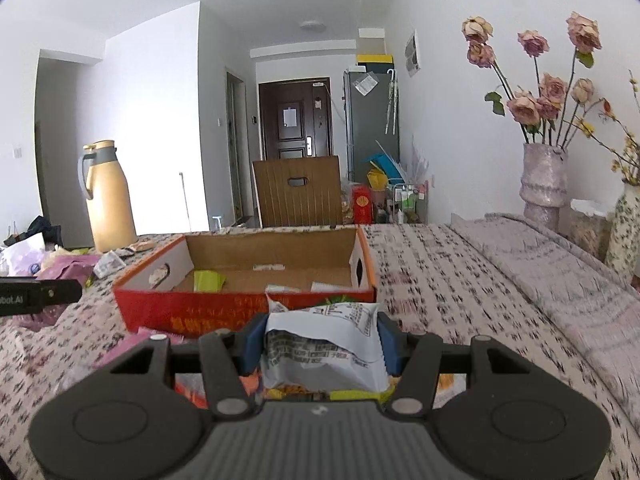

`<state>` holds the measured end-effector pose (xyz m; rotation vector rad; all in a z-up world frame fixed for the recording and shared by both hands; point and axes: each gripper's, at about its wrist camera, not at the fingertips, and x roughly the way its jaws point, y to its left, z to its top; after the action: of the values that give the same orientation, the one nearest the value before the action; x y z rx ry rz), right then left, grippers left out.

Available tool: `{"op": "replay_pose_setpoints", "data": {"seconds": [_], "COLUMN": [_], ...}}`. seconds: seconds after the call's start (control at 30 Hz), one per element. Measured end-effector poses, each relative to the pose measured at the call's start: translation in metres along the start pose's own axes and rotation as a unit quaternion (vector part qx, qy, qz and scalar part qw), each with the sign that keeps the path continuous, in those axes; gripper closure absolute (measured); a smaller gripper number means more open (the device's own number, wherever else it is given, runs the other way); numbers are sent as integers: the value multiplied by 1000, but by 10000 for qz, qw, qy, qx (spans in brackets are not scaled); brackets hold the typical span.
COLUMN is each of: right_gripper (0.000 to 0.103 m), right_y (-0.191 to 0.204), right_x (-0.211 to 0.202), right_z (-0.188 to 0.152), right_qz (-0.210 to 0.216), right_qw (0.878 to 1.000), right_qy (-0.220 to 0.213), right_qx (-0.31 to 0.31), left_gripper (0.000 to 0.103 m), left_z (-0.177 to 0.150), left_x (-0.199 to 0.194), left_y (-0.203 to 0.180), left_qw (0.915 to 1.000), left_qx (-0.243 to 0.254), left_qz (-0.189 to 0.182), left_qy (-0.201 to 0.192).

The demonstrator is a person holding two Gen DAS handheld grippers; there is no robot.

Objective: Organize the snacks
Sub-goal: 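Carry the white and pink packets into the box and open both grippers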

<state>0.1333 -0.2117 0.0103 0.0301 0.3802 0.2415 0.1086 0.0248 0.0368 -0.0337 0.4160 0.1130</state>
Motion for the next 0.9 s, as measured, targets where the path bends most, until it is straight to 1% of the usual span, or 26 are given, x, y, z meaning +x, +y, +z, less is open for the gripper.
{"op": "replay_pose_setpoints", "data": {"seconds": [0.27,0.47,0.6,0.7,0.9], "right_gripper": [47,47,47,47,47], "right_y": [5,7,11,14,19], "right_x": [40,76,101,121,154], "right_z": [31,56,71,79,76], "right_qz": [30,77,107,71,72], "right_qw": [9997,9993,9992,9994,9994], "right_qy": [-203,-264,-224,-110,109], "right_qx": [-119,-248,-316,-320,-324], "left_gripper": [40,40,40,40,40], "left_z": [33,53,67,73,75], "left_x": [38,70,91,106,139], "left_y": [-12,-21,-23,-23,-20], "left_qw": [9999,9998,9998,9997,9990], "left_qx": [135,202,124,39,-85], "left_qz": [15,71,158,232,434], "left_qy": [-4,-3,-20,-47,18]}}
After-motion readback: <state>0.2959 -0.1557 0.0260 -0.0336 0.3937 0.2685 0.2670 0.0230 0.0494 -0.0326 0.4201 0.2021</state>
